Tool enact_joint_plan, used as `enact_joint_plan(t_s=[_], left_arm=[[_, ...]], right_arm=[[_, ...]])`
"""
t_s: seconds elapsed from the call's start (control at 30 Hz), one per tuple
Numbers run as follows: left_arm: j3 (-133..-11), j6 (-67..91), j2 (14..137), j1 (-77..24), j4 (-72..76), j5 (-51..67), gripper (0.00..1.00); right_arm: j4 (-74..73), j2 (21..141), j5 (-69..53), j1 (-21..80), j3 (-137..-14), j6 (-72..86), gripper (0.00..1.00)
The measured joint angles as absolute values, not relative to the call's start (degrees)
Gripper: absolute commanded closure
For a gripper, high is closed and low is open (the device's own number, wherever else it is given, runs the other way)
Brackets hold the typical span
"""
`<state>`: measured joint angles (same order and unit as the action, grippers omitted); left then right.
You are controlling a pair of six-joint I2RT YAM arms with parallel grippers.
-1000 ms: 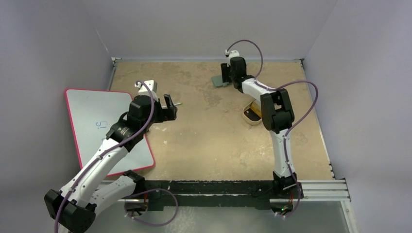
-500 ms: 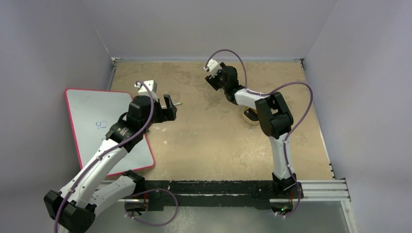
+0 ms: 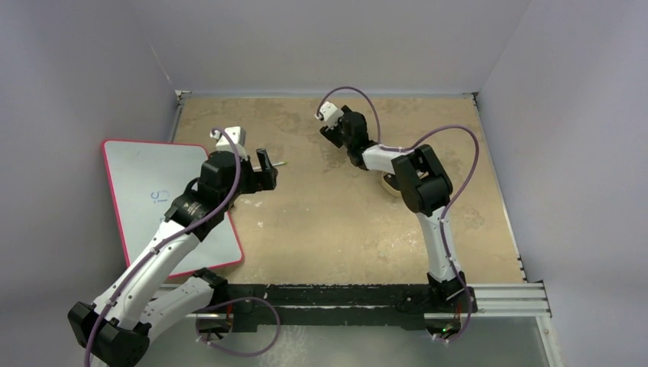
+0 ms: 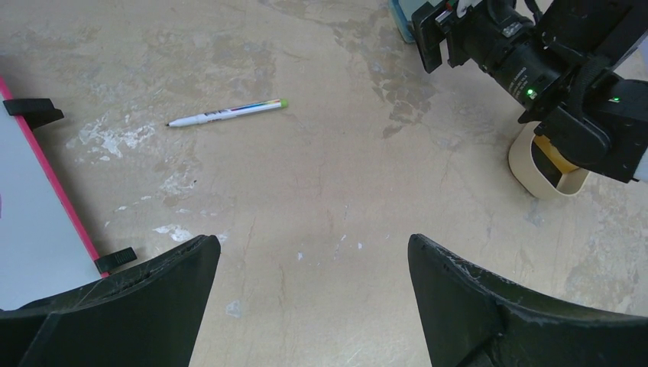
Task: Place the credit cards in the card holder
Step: Pick up the card holder from the center of the board.
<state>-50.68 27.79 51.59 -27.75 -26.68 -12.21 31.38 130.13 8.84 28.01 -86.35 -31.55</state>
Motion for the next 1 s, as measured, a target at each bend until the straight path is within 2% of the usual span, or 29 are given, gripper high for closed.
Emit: enact_joint_plan(t_s=[0.17, 0.27, 0.47, 0.5, 0.57, 0.73, 1.0], left_arm=[[-50.65, 27.79, 51.22, -27.75, -26.68, -12.21, 0.07], [-50.65, 27.79, 51.24, -27.7, -26.68, -12.21, 0.07], [-50.65, 27.79, 51.24, -27.35, -26.68, -12.23, 0.07], [-50.65, 27.79, 51.24, -27.35, -26.68, -12.21, 0.07], [-50.65, 27.79, 51.24, -27.33, -26.68, -12.19, 0.08], [-50.65, 27.77, 51.31, -27.31, -26.68, -12.32, 0.08], [-49.67, 27.33, 50.74, -27.0, -26.55, -12.53, 0.1]], right_arm=[[31.42, 132.11, 10.15, 27.94, -86.35, -31.24, 0.33], [31.14, 132.51, 10.94, 27.97, -86.46, -30.68, 0.43], [28.56, 133.05, 11.4, 28.01, -87.42, -29.02, 0.87], [28.18, 133.05, 11.44, 28.01, -87.42, -28.73, 0.94], [27.75, 133.03, 11.53, 27.99, -87.42, -28.05, 1.0], [27.03, 131.04, 11.18, 27.99, -85.62, -26.41, 1.0], [23.64, 117.49, 6.7, 28.1, -76.29, -20.16, 1.0]])
